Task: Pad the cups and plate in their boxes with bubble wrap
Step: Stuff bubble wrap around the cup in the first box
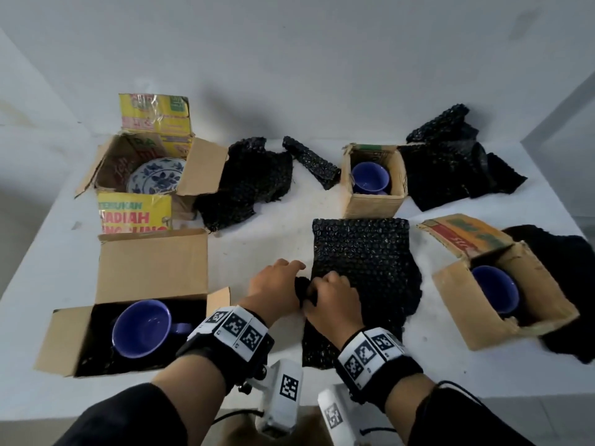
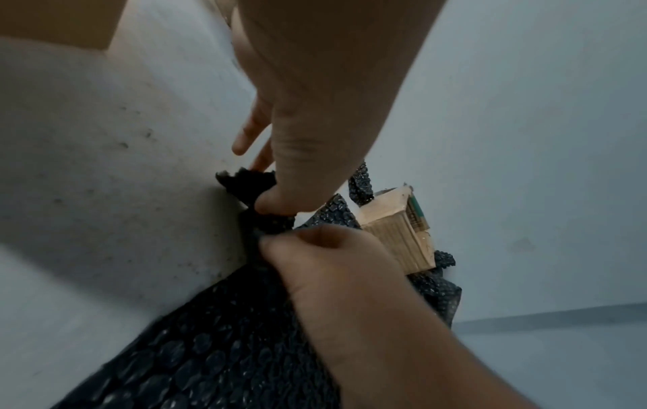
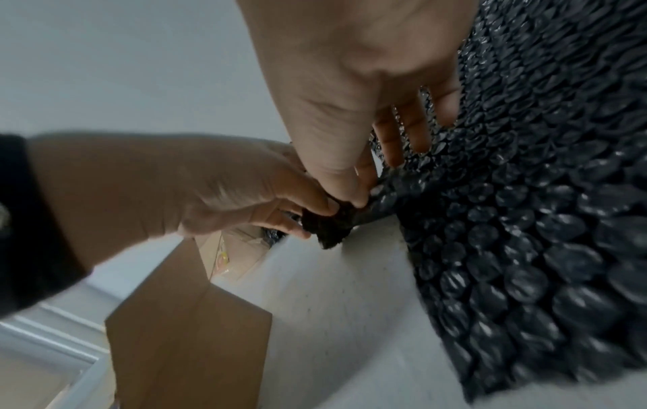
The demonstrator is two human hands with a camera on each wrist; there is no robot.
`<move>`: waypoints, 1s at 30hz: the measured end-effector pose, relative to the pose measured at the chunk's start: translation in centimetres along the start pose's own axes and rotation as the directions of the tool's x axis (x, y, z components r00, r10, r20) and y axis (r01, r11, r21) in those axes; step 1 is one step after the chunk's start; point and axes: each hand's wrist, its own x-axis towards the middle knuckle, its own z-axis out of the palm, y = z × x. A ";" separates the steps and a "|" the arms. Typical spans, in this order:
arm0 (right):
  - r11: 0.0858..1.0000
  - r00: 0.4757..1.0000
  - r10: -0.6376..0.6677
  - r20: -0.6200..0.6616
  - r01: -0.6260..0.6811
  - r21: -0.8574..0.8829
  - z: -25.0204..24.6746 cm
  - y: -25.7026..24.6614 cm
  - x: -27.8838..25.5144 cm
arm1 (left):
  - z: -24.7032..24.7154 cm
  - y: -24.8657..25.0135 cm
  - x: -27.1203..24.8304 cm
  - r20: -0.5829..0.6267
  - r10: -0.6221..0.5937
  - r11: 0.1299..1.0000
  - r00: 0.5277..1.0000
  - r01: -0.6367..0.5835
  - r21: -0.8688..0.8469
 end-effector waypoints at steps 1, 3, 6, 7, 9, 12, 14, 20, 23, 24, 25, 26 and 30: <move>0.998 1.000 0.003 0.010 -0.004 0.062 -0.4 0.2 0.4 | -0.2 0.0 0.1 -0.008 -0.011 1.000 1.000 0.011 -0.027; 0.984 1.000 0.007 0.002 -0.008 0.181 -1.2 0.4 1.2 | -0.7 -0.2 0.3 -0.031 -0.038 0.995 0.999 0.035 -0.090; 0.954 0.999 0.012 0.045 -0.025 0.300 -2.2 0.3 2.3 | -1.6 -0.7 0.5 -0.071 -0.076 0.984 0.995 0.064 -0.165; 0.951 0.998 0.010 0.059 -0.028 0.309 -2.4 0.2 2.5 | -1.8 -0.9 0.5 -0.074 -0.070 0.986 0.995 0.058 -0.157; 0.947 0.997 -0.015 0.075 -0.010 0.320 -2.5 0.1 2.7 | -2.2 -1.2 0.4 -0.087 -0.050 0.987 0.995 0.036 -0.154; 0.941 0.996 -0.060 0.069 0.034 0.337 -2.2 0.1 2.5 | -2.8 -1.1 0.3 -0.138 -0.014 0.956 0.990 -0.027 -0.292; 0.929 0.996 -0.085 -0.013 0.084 0.362 -2.2 -0.2 2.6 | -3.8 -1.2 0.0 -0.203 0.005 0.919 0.979 -0.084 -0.385; 0.785 0.969 -0.099 -0.225 0.215 0.580 -5.5 -3.4 2.4 | -8.4 -3.1 -2.4 -0.355 0.015 0.822 0.935 -0.213 -0.527; 0.692 0.943 -0.153 -0.296 0.316 0.649 -7.3 -6.1 1.9 | -10.4 -5.7 -4.3 -0.366 -0.027 0.775 0.930 -0.212 -0.596; 0.660 0.931 -0.174 -0.320 0.352 0.664 -7.5 -7.1 1.8 | -10.8 -6.8 -5.0 -0.360 -0.036 0.763 0.932 -0.207 -0.612; 0.636 0.920 -0.203 -0.335 0.384 0.669 -7.6 -8.0 1.6 | -11.1 -7.8 -5.7 -0.358 -0.042 0.755 0.933 -0.205 -0.623; 0.619 0.910 -0.238 -0.339 0.411 0.669 -7.5 -9.0 1.3 | -11.3 -8.9 -6.3 -0.361 -0.043 0.750 0.932 -0.208 -0.627; 0.619 0.914 -0.304 -0.268 0.403 0.674 -6.0 -12.3 0.2 | -10.6 -12.9 -8.5 -0.351 -0.028 0.765 0.936 -0.206 -0.611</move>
